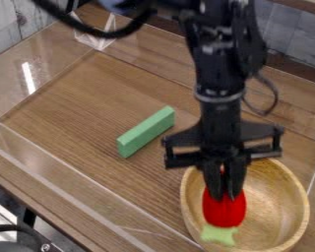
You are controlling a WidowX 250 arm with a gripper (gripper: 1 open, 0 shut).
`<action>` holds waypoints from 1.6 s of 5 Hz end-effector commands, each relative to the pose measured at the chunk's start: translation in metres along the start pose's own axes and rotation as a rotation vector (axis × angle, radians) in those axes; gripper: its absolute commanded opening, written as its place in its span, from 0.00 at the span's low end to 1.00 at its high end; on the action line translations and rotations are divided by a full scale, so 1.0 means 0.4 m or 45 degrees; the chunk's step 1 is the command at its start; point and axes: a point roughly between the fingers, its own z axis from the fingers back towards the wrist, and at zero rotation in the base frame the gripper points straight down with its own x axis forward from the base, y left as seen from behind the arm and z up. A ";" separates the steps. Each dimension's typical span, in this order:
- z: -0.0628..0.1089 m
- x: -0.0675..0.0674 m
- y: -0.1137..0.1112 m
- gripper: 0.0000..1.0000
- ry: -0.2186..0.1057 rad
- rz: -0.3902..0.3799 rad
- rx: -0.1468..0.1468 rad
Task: Move the red fruit to the right
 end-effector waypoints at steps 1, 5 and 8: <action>-0.019 -0.010 -0.007 0.00 -0.030 -0.045 -0.050; -0.094 0.012 0.007 0.00 0.013 -0.055 -0.063; -0.127 0.027 0.012 0.00 0.021 -0.093 -0.068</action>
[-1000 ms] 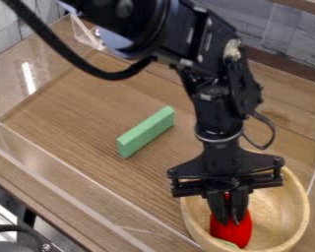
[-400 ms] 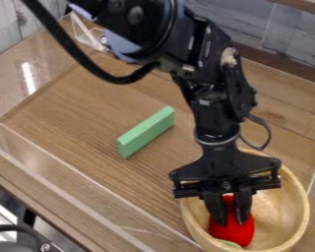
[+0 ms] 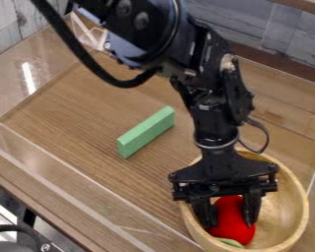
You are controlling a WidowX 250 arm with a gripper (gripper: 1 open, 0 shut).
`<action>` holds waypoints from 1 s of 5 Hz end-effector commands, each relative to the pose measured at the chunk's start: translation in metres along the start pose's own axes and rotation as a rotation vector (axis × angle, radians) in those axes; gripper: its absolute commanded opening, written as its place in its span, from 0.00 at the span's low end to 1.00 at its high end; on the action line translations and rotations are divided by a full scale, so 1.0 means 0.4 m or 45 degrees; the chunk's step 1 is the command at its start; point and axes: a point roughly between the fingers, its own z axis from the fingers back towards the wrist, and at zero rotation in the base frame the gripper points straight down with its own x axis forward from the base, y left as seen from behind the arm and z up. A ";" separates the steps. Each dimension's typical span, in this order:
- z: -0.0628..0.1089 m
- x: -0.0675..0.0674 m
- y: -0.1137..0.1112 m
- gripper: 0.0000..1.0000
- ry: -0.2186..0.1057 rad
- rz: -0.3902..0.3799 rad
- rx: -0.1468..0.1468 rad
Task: Move the red fruit to the right
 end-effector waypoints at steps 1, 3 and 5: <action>-0.006 0.002 0.002 0.00 -0.010 -0.046 -0.009; -0.020 0.007 -0.002 1.00 -0.014 -0.098 -0.027; -0.056 0.016 0.007 1.00 -0.020 -0.088 -0.026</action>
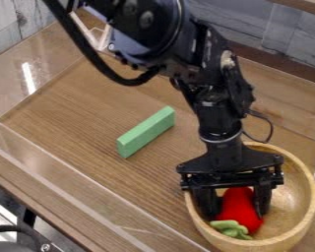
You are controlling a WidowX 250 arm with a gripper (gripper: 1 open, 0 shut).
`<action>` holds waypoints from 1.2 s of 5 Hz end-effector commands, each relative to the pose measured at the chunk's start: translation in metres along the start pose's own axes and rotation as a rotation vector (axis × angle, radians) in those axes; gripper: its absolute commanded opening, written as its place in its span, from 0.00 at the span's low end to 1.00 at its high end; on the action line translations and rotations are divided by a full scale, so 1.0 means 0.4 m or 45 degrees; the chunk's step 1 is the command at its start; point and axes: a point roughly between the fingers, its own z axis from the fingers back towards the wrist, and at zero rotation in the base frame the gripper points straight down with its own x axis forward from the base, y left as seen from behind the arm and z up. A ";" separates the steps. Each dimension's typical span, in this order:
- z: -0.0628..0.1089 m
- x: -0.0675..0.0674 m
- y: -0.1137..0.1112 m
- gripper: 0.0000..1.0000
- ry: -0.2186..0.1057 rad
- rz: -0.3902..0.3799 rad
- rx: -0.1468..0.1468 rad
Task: Move the red fruit to the right
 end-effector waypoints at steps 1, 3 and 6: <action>-0.026 -0.010 0.030 0.00 0.032 -0.023 0.049; 0.026 -0.006 0.013 0.00 0.019 -0.015 0.013; 0.149 0.005 -0.029 0.00 -0.015 0.015 -0.080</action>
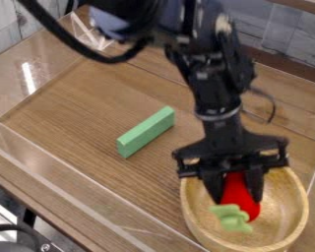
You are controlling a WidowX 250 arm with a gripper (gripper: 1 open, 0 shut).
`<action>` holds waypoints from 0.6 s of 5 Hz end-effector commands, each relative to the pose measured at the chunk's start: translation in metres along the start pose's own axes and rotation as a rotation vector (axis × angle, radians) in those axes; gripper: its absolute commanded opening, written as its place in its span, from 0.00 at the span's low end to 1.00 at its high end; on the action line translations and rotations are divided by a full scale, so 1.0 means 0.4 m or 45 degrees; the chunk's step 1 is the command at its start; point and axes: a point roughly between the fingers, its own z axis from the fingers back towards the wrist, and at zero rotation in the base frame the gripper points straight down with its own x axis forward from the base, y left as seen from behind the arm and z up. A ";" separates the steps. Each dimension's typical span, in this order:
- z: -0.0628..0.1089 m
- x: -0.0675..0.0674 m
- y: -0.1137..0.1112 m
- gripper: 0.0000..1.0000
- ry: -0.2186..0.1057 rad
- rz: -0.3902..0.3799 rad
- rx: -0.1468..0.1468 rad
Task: Move the red fruit to the right
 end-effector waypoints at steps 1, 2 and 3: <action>0.079 0.031 -0.042 0.00 -0.072 0.027 -0.092; 0.115 0.071 -0.055 0.00 -0.114 0.070 -0.143; 0.146 0.124 -0.058 0.00 -0.170 0.146 -0.201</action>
